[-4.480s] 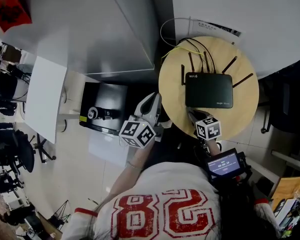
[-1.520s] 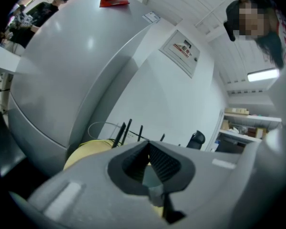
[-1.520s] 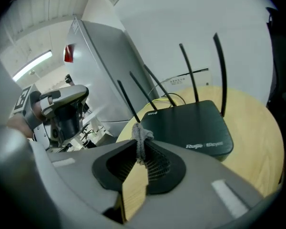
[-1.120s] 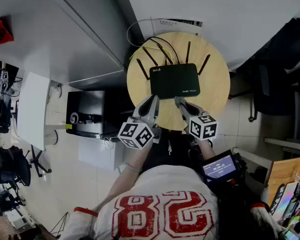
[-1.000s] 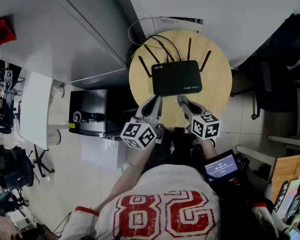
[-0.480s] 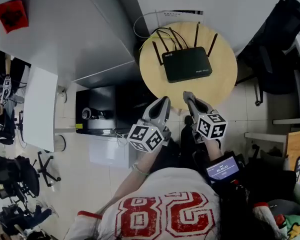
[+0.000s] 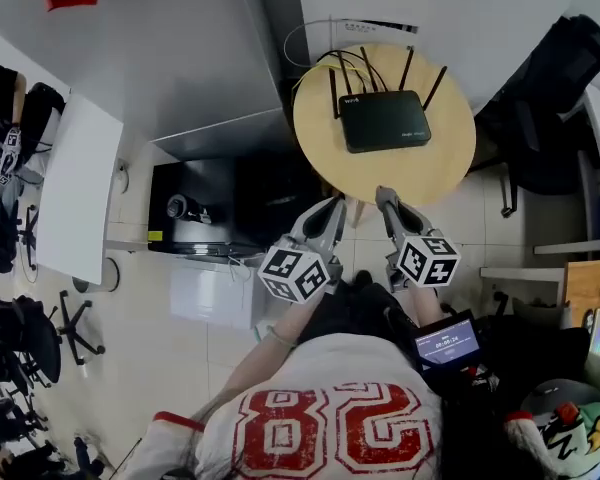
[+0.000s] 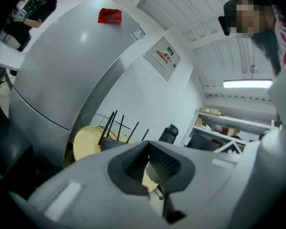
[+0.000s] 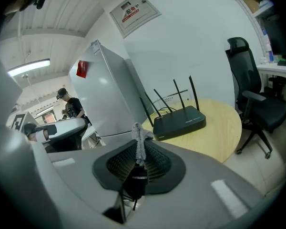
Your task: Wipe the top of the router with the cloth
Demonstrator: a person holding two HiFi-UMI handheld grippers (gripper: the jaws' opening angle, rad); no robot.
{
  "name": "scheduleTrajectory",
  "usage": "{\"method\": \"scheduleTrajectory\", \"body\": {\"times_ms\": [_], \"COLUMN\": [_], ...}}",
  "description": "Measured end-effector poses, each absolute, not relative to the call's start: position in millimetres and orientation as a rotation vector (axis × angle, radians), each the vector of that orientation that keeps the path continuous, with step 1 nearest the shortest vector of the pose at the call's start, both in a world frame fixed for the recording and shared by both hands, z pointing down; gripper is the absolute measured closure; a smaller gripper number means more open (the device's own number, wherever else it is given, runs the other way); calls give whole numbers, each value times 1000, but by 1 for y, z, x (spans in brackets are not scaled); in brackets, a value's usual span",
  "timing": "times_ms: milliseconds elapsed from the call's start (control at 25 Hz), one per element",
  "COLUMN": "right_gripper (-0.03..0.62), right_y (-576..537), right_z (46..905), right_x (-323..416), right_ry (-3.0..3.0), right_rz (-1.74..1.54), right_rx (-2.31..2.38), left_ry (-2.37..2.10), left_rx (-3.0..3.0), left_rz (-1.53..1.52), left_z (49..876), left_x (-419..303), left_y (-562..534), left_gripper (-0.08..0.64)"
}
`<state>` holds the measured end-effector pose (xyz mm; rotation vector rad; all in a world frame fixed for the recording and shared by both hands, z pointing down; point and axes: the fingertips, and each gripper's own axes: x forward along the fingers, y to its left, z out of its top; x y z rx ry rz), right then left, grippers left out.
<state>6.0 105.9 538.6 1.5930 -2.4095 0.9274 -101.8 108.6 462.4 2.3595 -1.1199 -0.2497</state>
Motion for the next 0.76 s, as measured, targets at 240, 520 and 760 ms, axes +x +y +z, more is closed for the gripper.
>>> {"method": "scheduleTrajectory", "body": {"times_ms": [240,520,760], "right_gripper": [551,551,551], "right_y": [103,112,121], "right_z": [526,526,524], "right_x": [11,18,34], "right_ry": [-2437,-2444,-2445], "right_rz": [936,934,940], "right_rx": [1599,1607,1603], "left_ry": [-1114,-1068,-1058], "left_rx": [2351,2356,2364], "left_rz": [-294,-269,-241], "left_z": [450,454,455], "left_x": [-91,-71,-50], "left_y": [104,107,111], "left_gripper": [565,565,565]}}
